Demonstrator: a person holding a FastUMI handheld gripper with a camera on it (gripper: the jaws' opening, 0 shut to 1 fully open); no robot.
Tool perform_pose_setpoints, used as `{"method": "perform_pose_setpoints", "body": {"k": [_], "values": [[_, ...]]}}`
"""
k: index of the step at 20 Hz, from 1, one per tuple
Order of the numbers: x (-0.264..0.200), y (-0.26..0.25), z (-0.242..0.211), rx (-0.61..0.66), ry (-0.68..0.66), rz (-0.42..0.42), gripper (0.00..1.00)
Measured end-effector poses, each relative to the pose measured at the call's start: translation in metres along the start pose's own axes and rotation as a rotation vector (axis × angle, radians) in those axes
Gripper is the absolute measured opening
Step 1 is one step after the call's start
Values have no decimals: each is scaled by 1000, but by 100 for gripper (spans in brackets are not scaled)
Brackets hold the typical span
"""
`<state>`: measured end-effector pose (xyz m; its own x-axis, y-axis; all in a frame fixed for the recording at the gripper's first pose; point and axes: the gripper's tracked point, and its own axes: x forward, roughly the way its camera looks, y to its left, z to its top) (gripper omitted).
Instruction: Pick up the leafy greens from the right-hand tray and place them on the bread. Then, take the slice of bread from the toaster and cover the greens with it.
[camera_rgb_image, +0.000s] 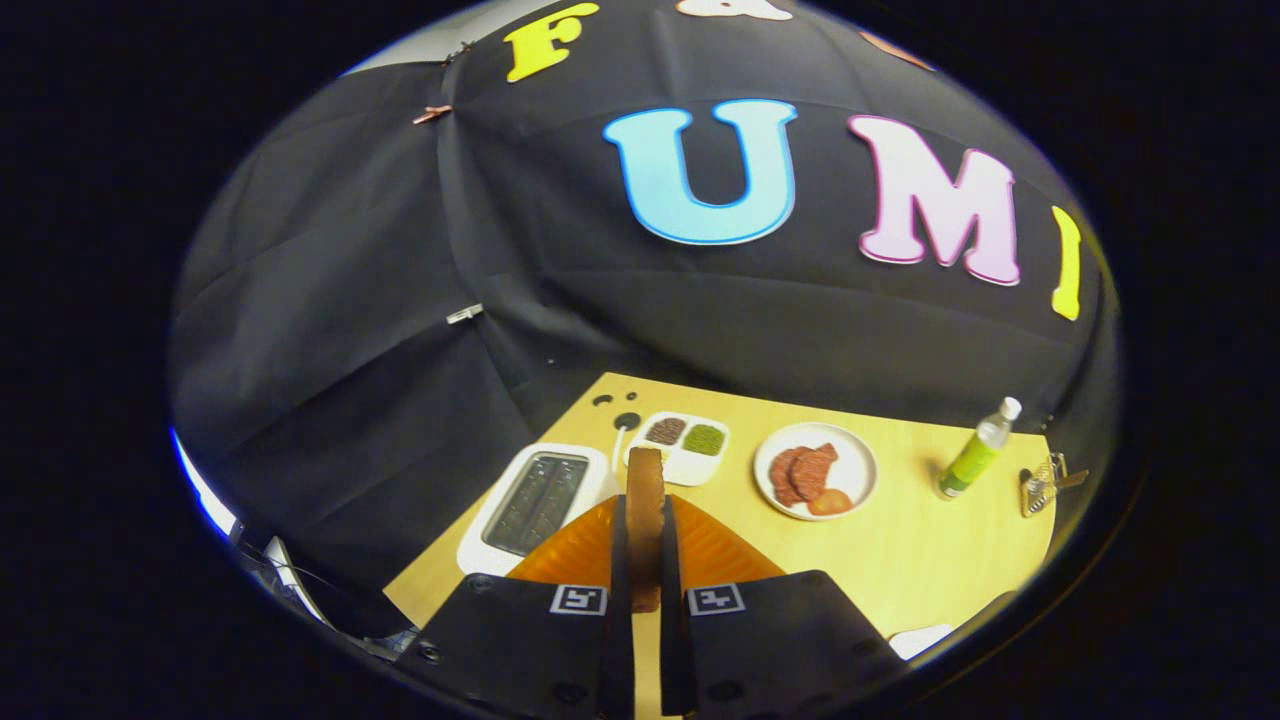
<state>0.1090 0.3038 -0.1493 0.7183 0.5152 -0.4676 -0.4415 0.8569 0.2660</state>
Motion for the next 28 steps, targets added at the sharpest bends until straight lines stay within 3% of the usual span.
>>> {"method": "perform_pose_setpoints", "body": {"k": [9, 18, 22, 28], "values": [[-44, -90, -74, 103, 50, -165, 15], [-18, -91, -145, 287, 84, -187, 15], [0, -85, -157, 357, 76, -170, 15], [9, -112, -189, 413, 103, -226, 15]]}}
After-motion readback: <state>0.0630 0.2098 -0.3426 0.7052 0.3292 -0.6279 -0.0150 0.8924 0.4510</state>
